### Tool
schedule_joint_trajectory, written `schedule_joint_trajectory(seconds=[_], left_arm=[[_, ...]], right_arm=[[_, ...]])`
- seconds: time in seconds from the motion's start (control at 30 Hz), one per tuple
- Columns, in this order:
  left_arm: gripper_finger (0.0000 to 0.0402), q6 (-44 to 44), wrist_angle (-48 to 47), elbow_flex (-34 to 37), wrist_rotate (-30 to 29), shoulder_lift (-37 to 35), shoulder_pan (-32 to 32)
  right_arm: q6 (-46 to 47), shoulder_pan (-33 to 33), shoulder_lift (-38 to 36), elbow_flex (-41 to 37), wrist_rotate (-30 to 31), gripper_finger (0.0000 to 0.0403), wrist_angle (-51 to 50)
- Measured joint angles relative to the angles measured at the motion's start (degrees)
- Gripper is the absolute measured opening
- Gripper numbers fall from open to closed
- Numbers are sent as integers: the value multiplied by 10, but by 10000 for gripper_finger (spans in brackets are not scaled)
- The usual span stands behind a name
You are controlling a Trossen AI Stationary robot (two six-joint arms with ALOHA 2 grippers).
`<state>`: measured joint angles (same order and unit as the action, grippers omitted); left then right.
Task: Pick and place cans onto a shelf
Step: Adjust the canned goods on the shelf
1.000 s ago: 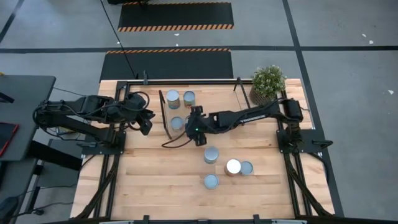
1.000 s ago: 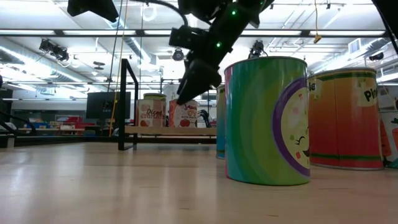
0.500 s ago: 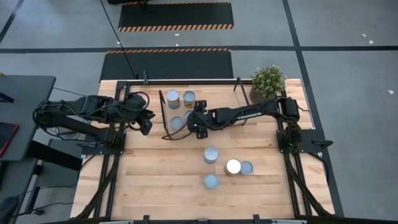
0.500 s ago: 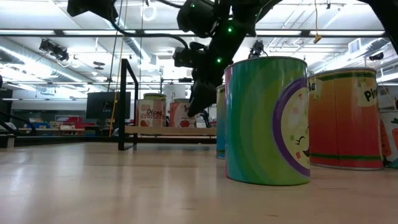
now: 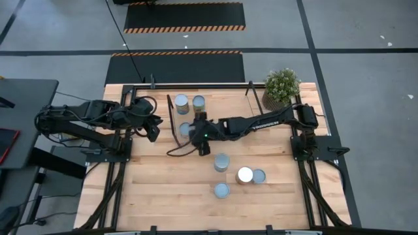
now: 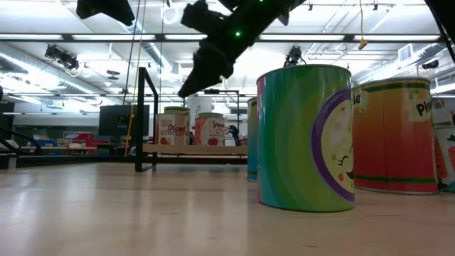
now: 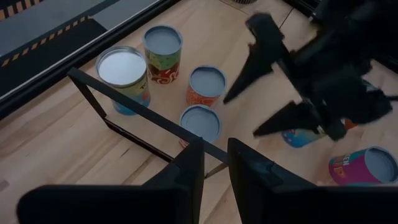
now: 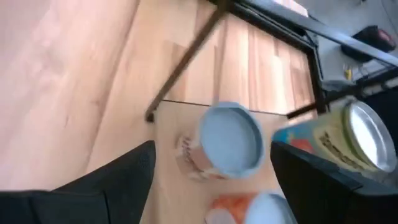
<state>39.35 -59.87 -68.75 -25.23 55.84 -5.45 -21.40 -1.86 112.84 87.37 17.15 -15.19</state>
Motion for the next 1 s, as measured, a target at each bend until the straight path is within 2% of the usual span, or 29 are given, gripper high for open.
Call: schedule_joint_trajectory(seconds=[0.17,0.23,0.4,0.57,1.0], left_arm=[[78,0,1,0,4,0,0],[78,0,3,0,7,0,0],[78,3,3,0,7,0,0],[78,4,1,0,23,0,0],[78,5,1,0,26,0,0]], right_arm=[[-47,-8,34,0,27,325,67],[-65,-8,45,-1,33,325,62],[-124,-6,80,-1,87,324,105],[-128,6,101,0,100,323,129],[-130,45,96,0,135,322,129]])
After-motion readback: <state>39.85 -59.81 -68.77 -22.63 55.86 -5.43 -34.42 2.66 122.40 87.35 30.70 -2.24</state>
